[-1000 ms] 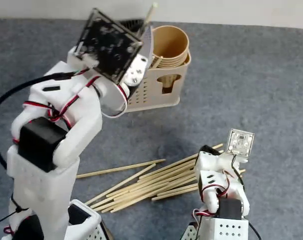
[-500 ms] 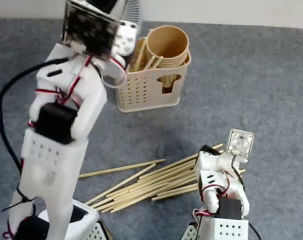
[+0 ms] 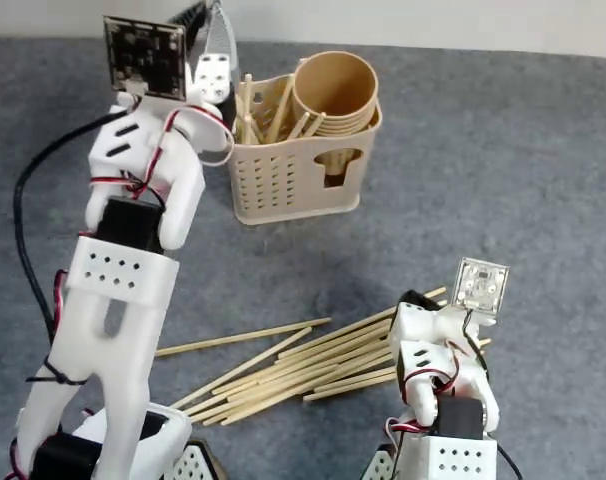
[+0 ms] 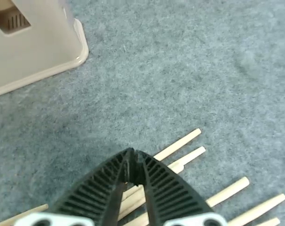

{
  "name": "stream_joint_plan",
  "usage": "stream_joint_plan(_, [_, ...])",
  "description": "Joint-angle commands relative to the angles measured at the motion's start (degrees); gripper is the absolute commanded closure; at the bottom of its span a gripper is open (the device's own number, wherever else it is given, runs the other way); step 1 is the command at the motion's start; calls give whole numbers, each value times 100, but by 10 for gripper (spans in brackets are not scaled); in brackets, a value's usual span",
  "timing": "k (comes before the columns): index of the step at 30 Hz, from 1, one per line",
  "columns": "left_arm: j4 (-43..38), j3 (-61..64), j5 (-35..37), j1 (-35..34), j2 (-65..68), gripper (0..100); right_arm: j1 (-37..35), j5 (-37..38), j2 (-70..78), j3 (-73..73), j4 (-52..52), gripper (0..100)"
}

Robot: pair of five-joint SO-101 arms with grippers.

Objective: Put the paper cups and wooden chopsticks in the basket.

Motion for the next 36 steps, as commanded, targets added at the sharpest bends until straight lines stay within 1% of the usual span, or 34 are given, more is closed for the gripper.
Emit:
stream_joint_plan(1, [-299,110,62,-66,-145,994,48,44,-92,787,-127,993])
stream_joint_plan(4, [-264,145,62,-57,-145,992,48,44,-92,787,-127,993])
stream_joint_plan(7, [-149,119,53,-48,-163,944,48,44,-92,787,-127,993])
stream_joint_plan(13, [1284,-541,35,-66,-145,880,48,44,-92,787,-127,993])
stream_joint_plan(19, [2382,-1297,26,-57,-198,845,48,44,-92,787,-127,993])
stream_joint_plan(27, [3930,-2281,26,66,-198,881,57,35,-92,787,-127,993])
stream_joint_plan(33, [4853,-2457,26,92,-207,944,66,44,-92,787,-127,993])
stream_joint_plan(36, [5222,-2404,26,92,-207,952,66,44,-92,787,-127,993])
